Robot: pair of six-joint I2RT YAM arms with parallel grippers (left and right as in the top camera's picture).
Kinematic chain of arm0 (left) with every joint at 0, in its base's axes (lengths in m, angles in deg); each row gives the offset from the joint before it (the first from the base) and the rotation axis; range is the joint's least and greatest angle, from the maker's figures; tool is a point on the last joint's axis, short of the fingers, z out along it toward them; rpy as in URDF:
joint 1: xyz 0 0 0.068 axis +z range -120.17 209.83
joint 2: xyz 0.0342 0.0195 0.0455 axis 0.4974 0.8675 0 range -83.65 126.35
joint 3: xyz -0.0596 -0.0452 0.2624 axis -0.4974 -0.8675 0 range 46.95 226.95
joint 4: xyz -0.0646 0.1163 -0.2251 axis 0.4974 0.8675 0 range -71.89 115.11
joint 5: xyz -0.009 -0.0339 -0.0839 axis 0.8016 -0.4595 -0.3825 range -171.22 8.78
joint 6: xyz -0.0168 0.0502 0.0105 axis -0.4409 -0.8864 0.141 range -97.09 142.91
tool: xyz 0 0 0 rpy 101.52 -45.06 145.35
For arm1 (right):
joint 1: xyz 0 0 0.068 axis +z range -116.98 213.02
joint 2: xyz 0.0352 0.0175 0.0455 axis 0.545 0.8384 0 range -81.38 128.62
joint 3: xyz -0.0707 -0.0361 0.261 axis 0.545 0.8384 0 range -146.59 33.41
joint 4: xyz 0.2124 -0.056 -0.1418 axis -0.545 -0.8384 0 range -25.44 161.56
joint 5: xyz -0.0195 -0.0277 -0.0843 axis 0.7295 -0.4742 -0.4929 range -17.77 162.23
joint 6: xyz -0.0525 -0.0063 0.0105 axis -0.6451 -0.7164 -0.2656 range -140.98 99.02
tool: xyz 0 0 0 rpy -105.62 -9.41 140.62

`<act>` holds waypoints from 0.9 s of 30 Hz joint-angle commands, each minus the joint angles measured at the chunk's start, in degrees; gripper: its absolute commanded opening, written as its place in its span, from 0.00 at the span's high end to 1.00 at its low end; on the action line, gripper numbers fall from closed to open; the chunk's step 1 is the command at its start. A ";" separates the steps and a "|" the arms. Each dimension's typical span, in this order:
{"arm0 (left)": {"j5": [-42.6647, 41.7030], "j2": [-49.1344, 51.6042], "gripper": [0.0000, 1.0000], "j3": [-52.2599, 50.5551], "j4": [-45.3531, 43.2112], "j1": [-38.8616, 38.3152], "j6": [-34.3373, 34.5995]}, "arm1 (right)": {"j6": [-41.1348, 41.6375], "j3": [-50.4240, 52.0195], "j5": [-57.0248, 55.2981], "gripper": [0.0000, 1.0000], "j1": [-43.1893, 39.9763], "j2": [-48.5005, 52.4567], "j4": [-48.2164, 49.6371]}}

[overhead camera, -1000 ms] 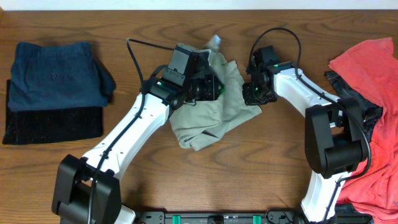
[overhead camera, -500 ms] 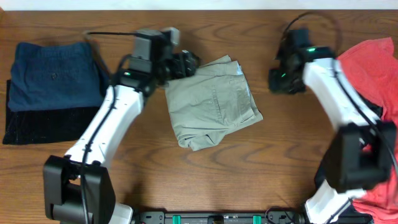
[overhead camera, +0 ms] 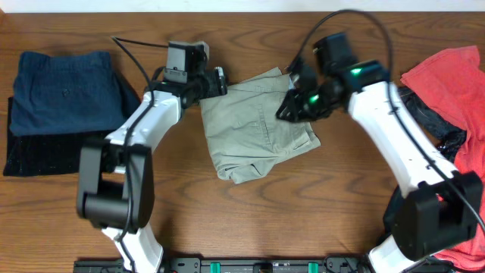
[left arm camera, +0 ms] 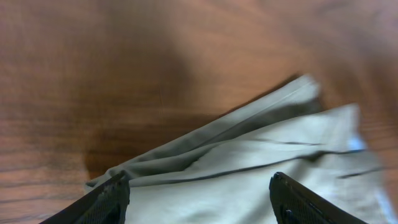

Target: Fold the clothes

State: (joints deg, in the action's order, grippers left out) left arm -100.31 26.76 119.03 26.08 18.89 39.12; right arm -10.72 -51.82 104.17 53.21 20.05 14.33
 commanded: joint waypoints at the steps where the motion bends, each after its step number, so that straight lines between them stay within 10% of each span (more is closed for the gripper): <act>1: 0.79 2.60 0.27 0.92 1.07 0.00 -1.42 | 0.52 2.32 -0.17 0.81 2.75 1.53 0.02; 16: 3.32 5.22 0.39 0.92 32.04 0.00 -2.23 | 8.61 18.80 -24.55 0.80 2.78 6.64 9.35; 27: -2.27 -0.02 0.35 0.92 48.92 -0.37 -2.93 | 7.82 14.53 -34.51 0.60 -3.98 6.54 23.26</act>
State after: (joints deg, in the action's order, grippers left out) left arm -101.43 30.28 120.36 74.66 18.67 36.85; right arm -2.96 -34.25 72.13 50.37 26.25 37.89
